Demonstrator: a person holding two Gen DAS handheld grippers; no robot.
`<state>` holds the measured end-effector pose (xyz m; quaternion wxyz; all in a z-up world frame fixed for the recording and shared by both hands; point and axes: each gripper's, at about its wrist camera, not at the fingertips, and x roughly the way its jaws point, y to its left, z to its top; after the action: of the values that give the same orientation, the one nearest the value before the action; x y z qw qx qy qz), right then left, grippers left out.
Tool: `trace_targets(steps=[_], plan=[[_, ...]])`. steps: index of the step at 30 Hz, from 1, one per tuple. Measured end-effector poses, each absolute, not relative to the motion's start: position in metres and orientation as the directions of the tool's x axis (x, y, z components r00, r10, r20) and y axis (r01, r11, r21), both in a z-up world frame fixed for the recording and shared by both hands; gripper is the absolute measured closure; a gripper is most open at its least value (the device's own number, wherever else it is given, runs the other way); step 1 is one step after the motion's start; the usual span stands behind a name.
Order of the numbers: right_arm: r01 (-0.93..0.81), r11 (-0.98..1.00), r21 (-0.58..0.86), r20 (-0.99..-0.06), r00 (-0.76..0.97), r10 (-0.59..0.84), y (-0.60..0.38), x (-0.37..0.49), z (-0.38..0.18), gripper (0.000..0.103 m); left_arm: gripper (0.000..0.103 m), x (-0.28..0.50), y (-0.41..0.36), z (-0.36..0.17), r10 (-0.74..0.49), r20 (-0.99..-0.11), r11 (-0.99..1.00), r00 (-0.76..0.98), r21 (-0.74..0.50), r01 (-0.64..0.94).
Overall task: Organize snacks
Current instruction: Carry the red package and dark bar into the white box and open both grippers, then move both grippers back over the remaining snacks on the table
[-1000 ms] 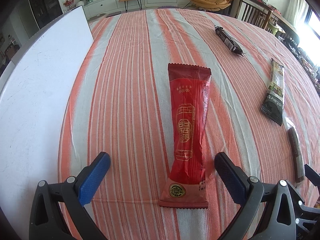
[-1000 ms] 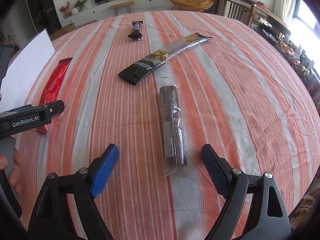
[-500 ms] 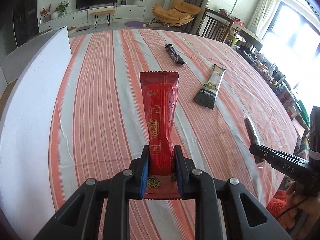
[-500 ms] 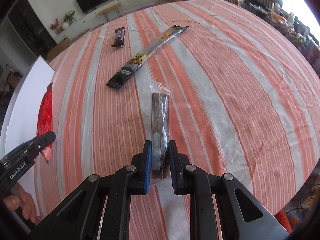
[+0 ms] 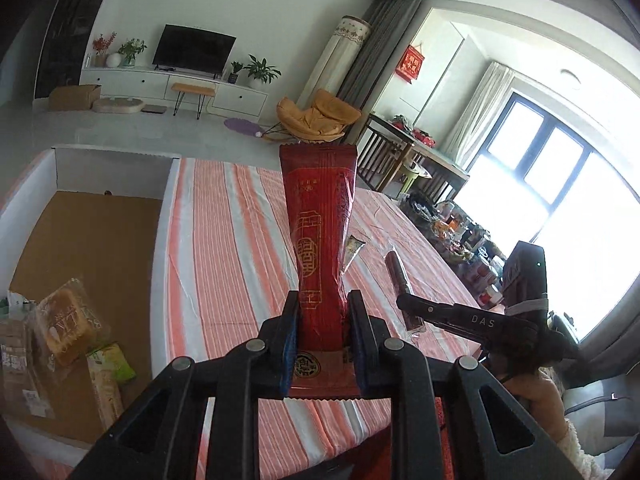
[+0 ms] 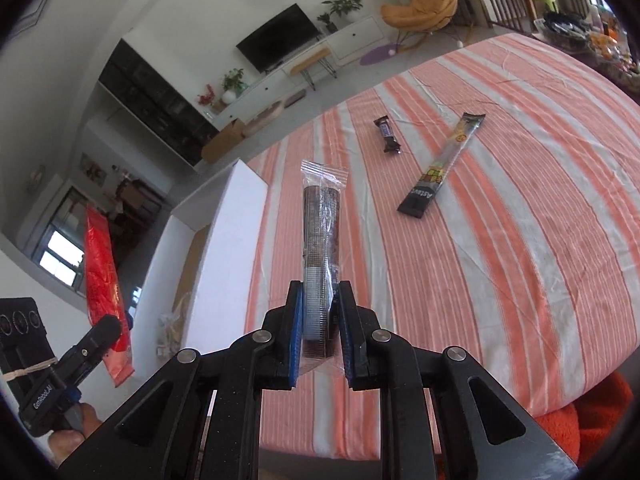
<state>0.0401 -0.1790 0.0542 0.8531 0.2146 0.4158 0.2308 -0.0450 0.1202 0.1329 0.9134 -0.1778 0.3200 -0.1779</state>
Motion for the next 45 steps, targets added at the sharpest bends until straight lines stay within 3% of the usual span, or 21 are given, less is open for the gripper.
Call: trace_targets(steps=[5, 10, 14, 15, 17, 18, 19, 21, 25, 29, 32, 38, 45], plan=[[-0.385, 0.725, 0.571, -0.552, 0.473, 0.687, -0.101, 0.038, 0.094, 0.086, 0.081, -0.069, 0.213, 0.150, -0.245, -0.508, 0.918, 0.826, -0.396, 0.029], [-0.544, 0.642, 0.540, -0.561, 0.336, 0.757, 0.001, 0.035, 0.106, 0.086, 0.081, -0.073, 0.289, 0.114, -0.052, -0.601, 0.922, 0.798, -0.336, -0.192], [-0.598, 0.596, 0.536, -0.605, 0.221, 0.765, 0.067, 0.035, 0.076, 0.085, 0.080, -0.070, 0.310, 0.074, 0.064, -0.681, 0.914, 0.730, -0.253, -0.316], [-0.586, 0.585, 0.561, -0.615, 0.178, 0.768, 0.079, 0.036, 0.063, 0.080, 0.074, -0.068, 0.312, 0.065, 0.100, -0.706, 0.912, 0.701, -0.217, -0.348], [-0.534, 0.593, 0.603, -0.635, 0.130, 0.762, 0.086, 0.040, 0.039, 0.064, 0.040, -0.069, 0.315, 0.049, 0.145, -0.736, 0.901, 0.661, -0.177, -0.395], [-0.508, 0.602, 0.616, -0.637, 0.127, 0.760, 0.082, 0.042, 0.030, 0.047, 0.017, -0.070, 0.314, 0.045, 0.163, -0.737, 0.896, 0.656, -0.168, -0.412], [-0.489, 0.616, 0.617, -0.640, 0.144, 0.755, 0.074, 0.044, 0.023, 0.042, 0.011, -0.072, 0.311, 0.044, 0.180, -0.722, 0.892, 0.668, -0.166, -0.420], [-0.470, 0.668, 0.577, -0.663, 0.207, 0.719, 0.051, 0.052, 0.014, 0.042, 0.008, -0.073, 0.303, 0.045, 0.201, -0.689, 0.895, 0.696, -0.160, -0.416], [-0.389, 0.823, 0.414, -0.711, 0.426, 0.559, -0.016, 0.071, 0.003, 0.035, 0.006, -0.062, 0.269, 0.055, 0.145, -0.671, 0.924, 0.727, -0.172, -0.343], [-0.176, 0.974, 0.142, -0.750, 0.623, 0.221, -0.094, 0.094, -0.022, 0.033, 0.006, -0.047, 0.204, 0.076, 0.014, -0.645, 0.961, 0.764, -0.203, -0.190], [-0.004, 1.000, 0.021, -0.773, 0.635, 0.019, -0.155, 0.108, -0.050, 0.033, 0.005, -0.034, 0.143, 0.083, -0.127, -0.642, 0.977, 0.756, -0.214, -0.017], [0.118, 0.992, -0.055, -0.760, 0.639, -0.118, -0.213, 0.102, -0.073, 0.033, 0.004, 0.002, 0.028, 0.056, -0.367, -0.695, 0.930, 0.619, -0.278, 0.239], [0.133, 0.990, -0.041, -0.731, 0.672, -0.120, -0.215, 0.088, -0.073, 0.033, 0.004, 0.075, -0.031, -0.030, -0.214, -0.778, 0.975, 0.590, -0.132, 0.180]])
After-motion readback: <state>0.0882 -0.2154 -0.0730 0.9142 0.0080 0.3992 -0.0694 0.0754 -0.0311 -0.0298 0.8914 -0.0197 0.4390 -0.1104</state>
